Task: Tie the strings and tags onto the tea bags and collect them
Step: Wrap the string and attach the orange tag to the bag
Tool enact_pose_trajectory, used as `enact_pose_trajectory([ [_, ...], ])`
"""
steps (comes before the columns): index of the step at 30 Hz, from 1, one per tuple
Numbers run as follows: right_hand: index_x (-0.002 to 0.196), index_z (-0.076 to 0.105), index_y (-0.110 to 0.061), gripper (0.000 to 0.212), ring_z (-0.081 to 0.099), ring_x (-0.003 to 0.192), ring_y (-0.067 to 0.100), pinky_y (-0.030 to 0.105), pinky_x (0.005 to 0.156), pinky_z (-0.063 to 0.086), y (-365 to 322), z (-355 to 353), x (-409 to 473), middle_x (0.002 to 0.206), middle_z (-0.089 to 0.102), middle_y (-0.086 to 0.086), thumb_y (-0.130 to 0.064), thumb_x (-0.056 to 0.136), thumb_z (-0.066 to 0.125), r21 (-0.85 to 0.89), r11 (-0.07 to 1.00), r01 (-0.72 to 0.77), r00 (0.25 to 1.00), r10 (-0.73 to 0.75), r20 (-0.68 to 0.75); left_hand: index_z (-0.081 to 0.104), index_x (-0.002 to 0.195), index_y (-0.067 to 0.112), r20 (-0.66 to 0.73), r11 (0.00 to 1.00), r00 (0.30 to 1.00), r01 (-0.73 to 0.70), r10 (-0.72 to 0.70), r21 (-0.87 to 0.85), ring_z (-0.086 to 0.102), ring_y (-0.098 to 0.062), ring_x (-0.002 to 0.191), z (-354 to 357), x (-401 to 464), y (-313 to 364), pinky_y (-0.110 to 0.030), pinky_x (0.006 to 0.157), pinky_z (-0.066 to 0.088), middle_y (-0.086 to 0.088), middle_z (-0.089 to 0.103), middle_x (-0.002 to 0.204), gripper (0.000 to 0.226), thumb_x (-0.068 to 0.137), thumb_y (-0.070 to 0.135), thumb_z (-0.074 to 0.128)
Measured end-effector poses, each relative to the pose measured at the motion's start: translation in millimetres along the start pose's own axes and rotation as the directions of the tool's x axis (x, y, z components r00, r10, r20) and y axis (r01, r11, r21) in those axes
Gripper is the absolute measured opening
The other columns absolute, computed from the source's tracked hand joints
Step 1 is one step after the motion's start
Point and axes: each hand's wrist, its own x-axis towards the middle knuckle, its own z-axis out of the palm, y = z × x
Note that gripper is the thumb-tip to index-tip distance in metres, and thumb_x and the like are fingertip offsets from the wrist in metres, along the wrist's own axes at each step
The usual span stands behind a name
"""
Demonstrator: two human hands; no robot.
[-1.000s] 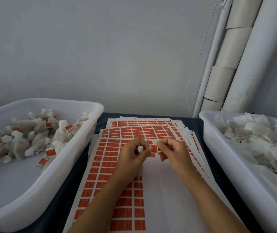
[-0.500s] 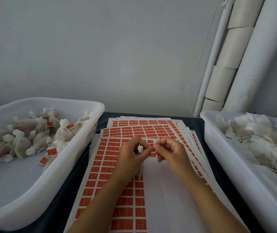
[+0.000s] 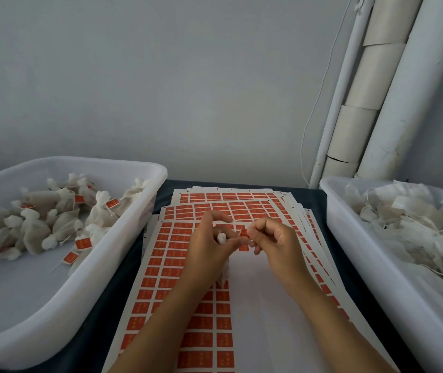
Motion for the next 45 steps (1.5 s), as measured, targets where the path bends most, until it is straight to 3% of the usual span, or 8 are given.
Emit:
enact_pose_trajectory([
  [3, 0.077, 0.063, -0.019, 0.012, 0.060, 0.064, 0.009, 0.014, 0.061, 0.051, 1, -1, 1, 0.067, 0.062, -0.011, -0.017, 0.089, 0.059, -0.013, 1.000, 0.017, 1.000, -0.017, -0.009, 0.059, 0.078, 0.026, 0.095, 0.996, 0.992, -0.086, 0.083, 0.034, 0.063, 0.003, 0.066, -1, -2, 0, -0.008, 0.059, 0.047, 0.022, 0.064, 0.065, 0.008, 0.081, 0.028, 0.066],
  [12, 0.089, 0.060, -0.012, 0.017, 0.064, 0.067, 0.018, 0.018, 0.060, 0.053, -2, 3, 0, 0.083, 0.067, 0.006, -0.022, 0.095, 0.047, 0.104, 0.992, -0.071, 0.996, 0.064, 0.061, 0.059, 0.078, 0.019, 0.101, 0.996, 0.993, -0.055, 0.063, -0.074, 0.060, -0.001, 0.070, 3, -5, -2, -0.012, 0.063, 0.047, 0.018, 0.061, 0.067, 0.020, 0.095, 0.015, 0.050],
  [16, 0.088, 0.057, -0.017, 0.023, 0.059, 0.061, 0.010, 0.015, 0.057, 0.050, -2, 8, -4, 0.072, 0.063, -0.004, -0.039, 0.088, 0.048, 0.034, 0.995, -0.089, 0.980, 0.081, 0.183, 0.061, 0.079, 0.018, 0.085, 0.990, 0.996, -0.025, 0.037, -0.136, 0.060, -0.006, 0.070, 5, -6, -1, -0.014, 0.066, 0.049, 0.011, 0.063, 0.070, 0.022, 0.096, 0.014, 0.047],
  [25, 0.075, 0.052, -0.022, 0.023, 0.055, 0.058, 0.006, 0.014, 0.058, 0.049, -1, 5, -3, 0.067, 0.058, -0.008, -0.017, 0.096, 0.045, -0.083, 0.996, 0.033, 0.973, -0.013, 0.230, 0.062, 0.077, 0.008, 0.129, 0.984, 0.992, 0.024, -0.001, -0.175, 0.060, -0.004, 0.066, 3, -4, -2, -0.013, 0.067, 0.048, 0.000, 0.063, 0.069, 0.029, 0.098, 0.014, 0.042],
  [31, 0.084, 0.051, -0.020, 0.019, 0.050, 0.052, 0.006, 0.015, 0.051, 0.045, 6, 8, -2, 0.063, 0.053, -0.008, -0.018, 0.098, 0.039, -0.014, 0.998, -0.061, 0.979, 0.062, 0.192, 0.049, 0.090, 0.042, 0.221, 0.985, 0.970, 0.128, -0.101, -0.112, 0.051, 0.027, 0.079, -8, -6, 5, 0.006, 0.059, 0.037, 0.043, 0.057, 0.081, 0.020, 0.096, 0.044, 0.030],
  [36, 0.084, 0.053, -0.027, 0.017, 0.058, 0.063, 0.008, 0.009, 0.057, 0.045, 10, 8, -3, 0.073, 0.060, -0.012, -0.040, 0.092, 0.045, -0.030, 0.990, -0.138, 0.961, 0.141, 0.240, 0.041, 0.124, 0.048, 0.445, 0.984, 0.878, 0.148, -0.176, 0.097, 0.049, 0.004, 0.105, -34, 0, -5, -0.008, 0.080, 0.038, 0.026, 0.049, 0.115, 0.053, 0.083, 0.066, 0.013],
  [41, 0.111, 0.042, -0.040, 0.038, 0.056, 0.081, -0.001, 0.005, 0.062, 0.044, 11, 18, -8, 0.099, 0.047, -0.030, -0.047, 0.080, 0.064, -0.356, 0.933, -0.049, 0.938, 0.165, 0.304, 0.049, 0.102, 0.051, 0.459, 0.950, 0.865, 0.060, -0.203, 0.307, 0.055, 0.007, 0.093, -49, 4, -6, -0.006, 0.068, 0.043, 0.029, 0.054, 0.104, 0.011, 0.092, 0.052, 0.043],
  [45, 0.119, 0.046, -0.035, 0.047, 0.051, 0.084, -0.001, 0.003, 0.061, 0.035, 15, 21, -9, 0.109, 0.054, -0.019, -0.049, 0.079, 0.065, -0.443, 0.895, -0.054, 0.943, 0.191, 0.271, 0.048, 0.103, 0.043, 0.492, 0.873, 0.841, -0.053, -0.223, 0.485, 0.055, 0.001, 0.090, -51, 7, -14, -0.011, 0.074, 0.045, 0.025, 0.052, 0.099, 0.036, 0.078, 0.037, 0.072],
])
